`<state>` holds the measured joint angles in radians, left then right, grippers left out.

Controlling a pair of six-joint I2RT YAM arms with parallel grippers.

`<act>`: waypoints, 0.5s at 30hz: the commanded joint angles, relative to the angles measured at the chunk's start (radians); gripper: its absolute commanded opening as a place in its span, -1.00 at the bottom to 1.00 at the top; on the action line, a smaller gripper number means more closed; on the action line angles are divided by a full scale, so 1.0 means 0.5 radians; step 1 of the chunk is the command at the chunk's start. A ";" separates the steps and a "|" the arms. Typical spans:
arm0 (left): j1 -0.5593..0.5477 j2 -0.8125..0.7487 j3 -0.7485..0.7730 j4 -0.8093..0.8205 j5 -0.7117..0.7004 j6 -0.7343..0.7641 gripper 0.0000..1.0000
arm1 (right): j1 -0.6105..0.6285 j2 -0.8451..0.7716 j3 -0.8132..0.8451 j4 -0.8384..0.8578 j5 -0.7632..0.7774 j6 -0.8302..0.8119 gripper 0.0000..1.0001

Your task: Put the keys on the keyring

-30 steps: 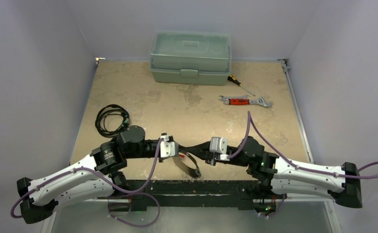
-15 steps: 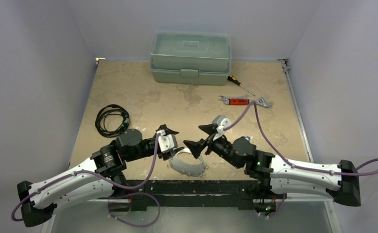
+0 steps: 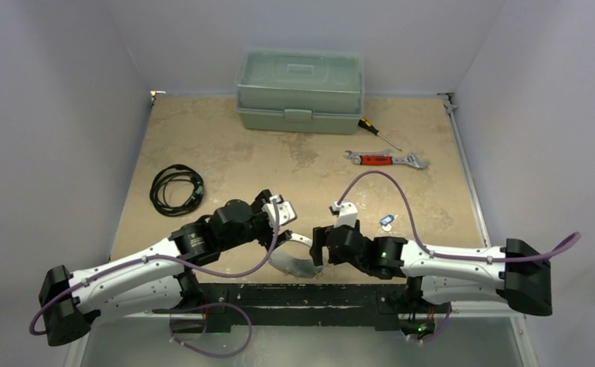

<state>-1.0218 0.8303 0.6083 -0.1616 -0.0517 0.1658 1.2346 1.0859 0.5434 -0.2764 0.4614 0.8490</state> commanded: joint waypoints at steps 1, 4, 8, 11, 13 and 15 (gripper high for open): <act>0.006 0.119 0.081 0.007 0.093 -0.078 0.47 | -0.009 -0.189 -0.110 -0.032 -0.053 0.287 0.75; 0.006 0.153 0.079 0.012 0.179 -0.081 0.45 | -0.009 -0.231 -0.205 0.116 -0.193 0.215 0.60; 0.006 0.171 0.091 0.000 0.252 -0.081 0.44 | -0.006 -0.165 -0.238 0.315 -0.380 -0.054 0.33; 0.008 0.160 0.119 -0.039 0.188 -0.067 0.41 | -0.003 -0.113 -0.231 0.505 -0.597 -0.322 0.34; 0.014 0.126 0.139 -0.067 0.079 -0.046 0.38 | -0.002 -0.097 -0.249 0.668 -0.696 -0.498 0.46; 0.026 0.072 0.136 -0.071 -0.049 -0.029 0.37 | -0.003 -0.066 -0.269 0.824 -0.786 -0.668 0.53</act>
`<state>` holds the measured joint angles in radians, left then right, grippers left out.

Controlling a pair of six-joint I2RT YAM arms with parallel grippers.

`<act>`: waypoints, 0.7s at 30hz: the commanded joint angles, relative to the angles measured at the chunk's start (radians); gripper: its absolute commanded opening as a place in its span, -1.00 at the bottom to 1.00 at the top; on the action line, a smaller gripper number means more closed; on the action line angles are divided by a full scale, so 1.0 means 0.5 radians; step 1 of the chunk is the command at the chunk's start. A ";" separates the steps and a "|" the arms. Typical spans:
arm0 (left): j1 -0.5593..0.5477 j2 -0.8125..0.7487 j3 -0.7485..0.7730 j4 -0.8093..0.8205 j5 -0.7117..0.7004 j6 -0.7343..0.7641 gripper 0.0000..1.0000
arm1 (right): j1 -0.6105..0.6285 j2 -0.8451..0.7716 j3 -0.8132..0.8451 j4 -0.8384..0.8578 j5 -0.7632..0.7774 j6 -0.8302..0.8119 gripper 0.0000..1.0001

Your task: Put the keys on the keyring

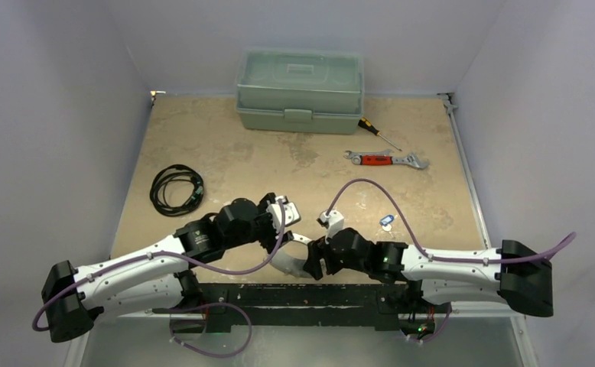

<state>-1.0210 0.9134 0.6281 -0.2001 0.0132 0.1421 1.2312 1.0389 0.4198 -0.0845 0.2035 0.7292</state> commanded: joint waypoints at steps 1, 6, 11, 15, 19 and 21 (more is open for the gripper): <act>0.031 -0.141 0.088 0.012 -0.211 0.035 0.37 | 0.004 0.043 -0.012 0.489 -0.293 -0.504 0.54; 0.040 -0.290 0.055 0.029 -0.328 0.084 0.36 | 0.004 0.151 -0.032 0.716 -0.195 -0.810 0.53; 0.045 -0.443 0.026 0.069 -0.482 0.124 0.36 | 0.007 0.299 0.041 0.782 -0.286 -1.240 0.50; 0.047 -0.531 -0.025 0.110 -0.514 0.165 0.35 | 0.007 0.317 0.162 0.723 -0.389 -1.649 0.51; 0.055 -0.560 -0.022 0.109 -0.545 0.170 0.35 | 0.007 0.246 0.379 0.458 -0.659 -2.124 0.63; 0.059 -0.574 -0.031 0.117 -0.535 0.178 0.35 | 0.007 0.262 0.520 0.172 -0.774 -2.406 0.68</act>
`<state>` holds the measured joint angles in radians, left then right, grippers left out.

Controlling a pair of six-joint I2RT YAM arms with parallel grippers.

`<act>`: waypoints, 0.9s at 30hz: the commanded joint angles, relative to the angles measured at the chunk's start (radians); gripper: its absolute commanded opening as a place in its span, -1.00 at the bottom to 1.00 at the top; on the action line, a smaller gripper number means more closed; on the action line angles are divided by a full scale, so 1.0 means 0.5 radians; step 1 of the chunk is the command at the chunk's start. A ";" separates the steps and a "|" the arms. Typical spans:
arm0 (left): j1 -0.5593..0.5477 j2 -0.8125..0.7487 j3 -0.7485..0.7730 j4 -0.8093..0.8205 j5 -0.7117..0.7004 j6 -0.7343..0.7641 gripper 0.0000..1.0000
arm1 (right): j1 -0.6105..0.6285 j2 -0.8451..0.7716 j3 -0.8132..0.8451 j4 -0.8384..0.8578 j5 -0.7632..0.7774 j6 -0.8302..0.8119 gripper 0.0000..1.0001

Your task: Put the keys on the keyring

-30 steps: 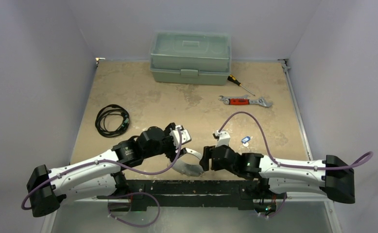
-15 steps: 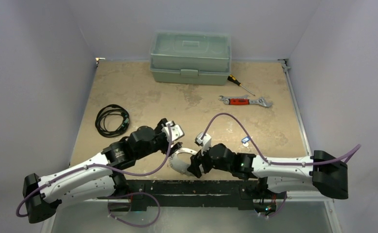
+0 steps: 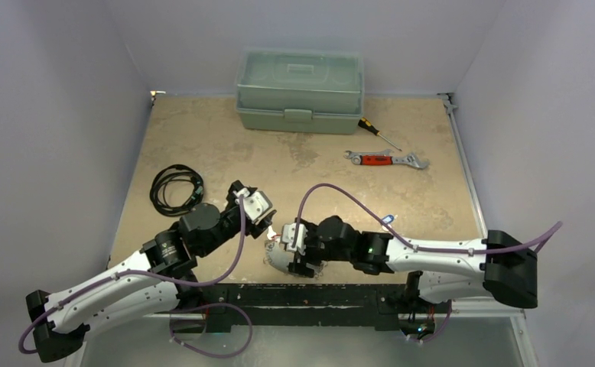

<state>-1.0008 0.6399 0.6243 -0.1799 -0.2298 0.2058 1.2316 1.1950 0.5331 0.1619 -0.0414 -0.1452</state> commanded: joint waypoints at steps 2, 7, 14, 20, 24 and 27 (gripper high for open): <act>0.020 -0.035 -0.024 0.077 -0.037 0.052 0.35 | 0.007 -0.006 0.350 -0.577 -0.369 -0.898 0.73; 0.019 -0.061 -0.033 0.089 -0.016 0.058 0.34 | -0.085 0.204 0.391 -0.804 -0.552 -0.951 0.73; 0.023 -0.068 -0.034 0.094 0.003 0.053 0.34 | -0.086 0.424 0.399 -0.914 -0.631 -0.983 0.59; 0.023 -0.077 -0.043 0.093 0.001 0.051 0.34 | -0.086 0.511 0.396 -0.848 -0.627 -1.013 0.44; 0.023 -0.071 -0.046 0.093 -0.001 0.049 0.34 | -0.082 0.592 0.438 -0.860 -0.623 -1.018 0.18; 0.022 -0.065 -0.042 0.093 0.002 0.049 0.34 | -0.082 0.599 0.446 -0.848 -0.593 -1.035 0.08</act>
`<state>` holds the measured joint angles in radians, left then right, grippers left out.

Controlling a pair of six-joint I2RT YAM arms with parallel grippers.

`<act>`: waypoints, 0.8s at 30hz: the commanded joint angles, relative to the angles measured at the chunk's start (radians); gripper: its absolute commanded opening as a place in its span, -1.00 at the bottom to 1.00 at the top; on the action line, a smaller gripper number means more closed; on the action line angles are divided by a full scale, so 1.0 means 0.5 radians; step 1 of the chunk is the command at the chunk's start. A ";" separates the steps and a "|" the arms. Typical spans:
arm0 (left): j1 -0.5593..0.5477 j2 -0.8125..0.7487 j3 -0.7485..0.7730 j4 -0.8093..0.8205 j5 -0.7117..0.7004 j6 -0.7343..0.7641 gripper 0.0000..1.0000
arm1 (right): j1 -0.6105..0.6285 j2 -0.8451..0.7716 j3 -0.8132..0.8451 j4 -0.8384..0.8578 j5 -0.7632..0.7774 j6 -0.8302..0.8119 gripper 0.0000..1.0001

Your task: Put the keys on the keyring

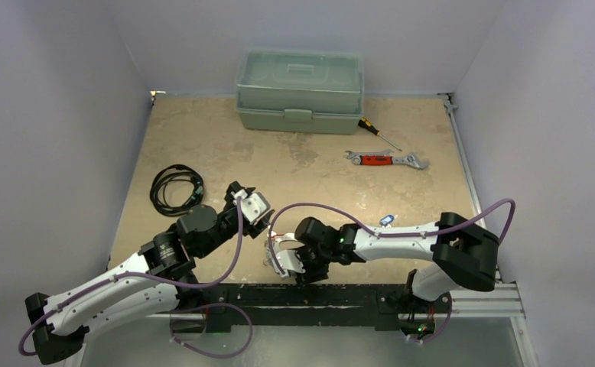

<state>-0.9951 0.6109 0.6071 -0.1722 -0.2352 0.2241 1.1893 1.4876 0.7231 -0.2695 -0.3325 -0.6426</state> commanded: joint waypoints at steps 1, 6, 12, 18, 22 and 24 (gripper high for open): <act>0.011 -0.007 -0.011 0.078 0.013 0.012 0.34 | 0.001 0.001 0.069 0.024 -0.007 -0.042 0.07; 0.011 -0.004 -0.011 0.078 0.013 0.015 0.34 | 0.013 -0.056 0.072 0.073 -0.017 -0.055 0.00; 0.011 -0.007 -0.010 0.079 0.017 0.014 0.33 | 0.082 -0.063 0.094 0.054 -0.002 -0.062 -0.06; 0.011 -0.007 -0.017 0.081 0.016 0.012 0.33 | 0.177 -0.071 0.088 0.067 0.030 -0.065 -0.17; 0.011 -0.007 -0.016 0.081 0.016 0.012 0.33 | 0.189 -0.082 0.062 0.108 0.069 -0.062 -0.26; 0.009 -0.004 -0.017 0.081 0.016 0.012 0.33 | 0.189 -0.077 0.054 0.114 0.124 -0.064 -0.33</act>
<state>-0.9951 0.6109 0.6067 -0.1726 -0.2352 0.2245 1.2819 1.4815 0.7364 -0.2523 -0.3225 -0.6594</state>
